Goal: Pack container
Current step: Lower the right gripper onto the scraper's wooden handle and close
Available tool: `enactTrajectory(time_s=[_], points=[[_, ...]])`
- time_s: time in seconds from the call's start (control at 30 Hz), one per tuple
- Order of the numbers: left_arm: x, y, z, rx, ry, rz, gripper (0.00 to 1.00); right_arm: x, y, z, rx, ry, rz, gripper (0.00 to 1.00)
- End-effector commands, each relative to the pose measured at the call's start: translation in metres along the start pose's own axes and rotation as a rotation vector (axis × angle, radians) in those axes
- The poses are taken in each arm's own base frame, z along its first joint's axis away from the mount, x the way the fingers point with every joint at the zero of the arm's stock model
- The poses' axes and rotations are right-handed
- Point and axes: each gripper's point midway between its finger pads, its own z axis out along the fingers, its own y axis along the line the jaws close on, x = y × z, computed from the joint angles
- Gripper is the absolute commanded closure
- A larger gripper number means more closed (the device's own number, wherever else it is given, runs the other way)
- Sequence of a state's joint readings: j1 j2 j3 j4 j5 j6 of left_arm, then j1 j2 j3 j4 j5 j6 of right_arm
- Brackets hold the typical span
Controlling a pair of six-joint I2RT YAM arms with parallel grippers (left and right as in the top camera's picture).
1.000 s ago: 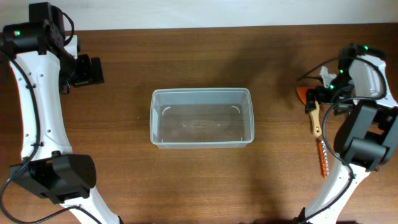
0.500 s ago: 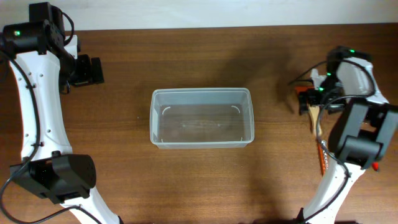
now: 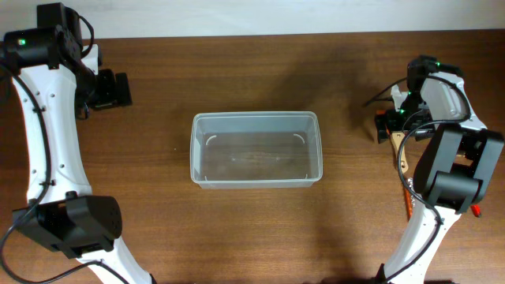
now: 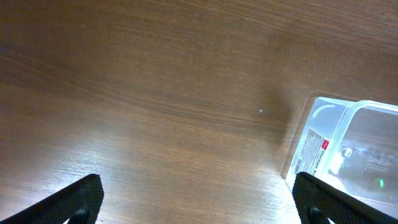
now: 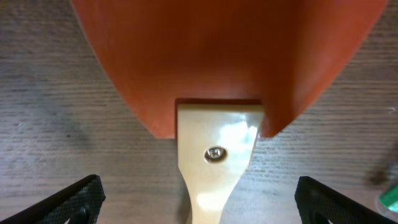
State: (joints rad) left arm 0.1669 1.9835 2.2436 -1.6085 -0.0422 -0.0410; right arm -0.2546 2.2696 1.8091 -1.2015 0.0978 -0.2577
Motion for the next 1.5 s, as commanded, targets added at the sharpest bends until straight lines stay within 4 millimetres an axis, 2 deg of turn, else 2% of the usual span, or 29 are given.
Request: enactTrajectory(time_s=[0.0, 0.4, 0.87, 1.17, 1.33, 1.47], points=[[-0.001, 0.004, -0.004, -0.008, -0.012, 0.006, 0.01, 0.009, -0.001, 0.011, 0.009, 0.036, 0.011, 0.01], [-0.001, 0.004, -0.004, -0.009, -0.012, 0.006, 0.01, 0.018, 0.002, 0.013, -0.002, 0.071, 0.008, 0.01], [-0.001, 0.004, -0.004, -0.009, -0.012, 0.006, 0.01, 0.014, 0.004, 0.012, -0.012, 0.051, 0.028, 0.01], [-0.001, 0.004, -0.004, -0.008, -0.012, 0.006, 0.01, 0.026, 0.005, -0.018, -0.01, 0.004, 0.033, 0.01], [-0.001, 0.004, -0.004, -0.008, -0.012, 0.006, 0.01, 0.048, 0.014, -0.006, -0.016, 0.001, 0.033, 0.01], [-0.001, 0.004, -0.004, -0.008, -0.012, 0.006, 0.01, 0.05, 0.017, 0.001, -0.017, -0.038, 0.032, 0.01]])
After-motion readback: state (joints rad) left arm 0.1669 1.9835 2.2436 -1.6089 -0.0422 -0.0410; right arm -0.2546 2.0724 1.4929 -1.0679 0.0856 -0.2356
